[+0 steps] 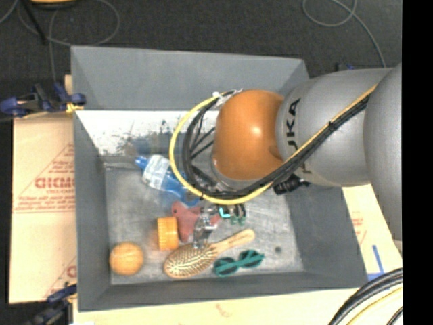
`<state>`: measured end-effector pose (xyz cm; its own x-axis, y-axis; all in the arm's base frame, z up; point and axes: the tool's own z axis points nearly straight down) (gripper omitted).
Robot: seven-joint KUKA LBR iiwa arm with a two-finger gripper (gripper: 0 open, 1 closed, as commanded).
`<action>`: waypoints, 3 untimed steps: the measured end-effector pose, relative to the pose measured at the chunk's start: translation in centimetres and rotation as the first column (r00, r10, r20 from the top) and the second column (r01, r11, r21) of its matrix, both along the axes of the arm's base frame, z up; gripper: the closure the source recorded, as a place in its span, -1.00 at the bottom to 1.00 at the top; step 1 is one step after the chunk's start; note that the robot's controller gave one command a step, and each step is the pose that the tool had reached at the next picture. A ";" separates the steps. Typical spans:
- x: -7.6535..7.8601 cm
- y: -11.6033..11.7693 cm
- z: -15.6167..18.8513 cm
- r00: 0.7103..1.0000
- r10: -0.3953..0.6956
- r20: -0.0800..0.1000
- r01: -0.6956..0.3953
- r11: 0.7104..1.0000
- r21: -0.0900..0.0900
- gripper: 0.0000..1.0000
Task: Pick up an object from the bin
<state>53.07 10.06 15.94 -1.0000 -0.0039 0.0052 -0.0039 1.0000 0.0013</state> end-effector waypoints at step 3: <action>1.0 -0.7 -7.7 0.989 -0.149 0.020 0.149 0.989 0.007 1.00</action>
Offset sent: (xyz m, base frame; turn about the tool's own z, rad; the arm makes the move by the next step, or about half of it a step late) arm 0.0036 -0.0080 -0.0837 0.1483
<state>54.03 9.37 8.29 -0.9893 0.1454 -0.0147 0.1453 0.9894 0.0083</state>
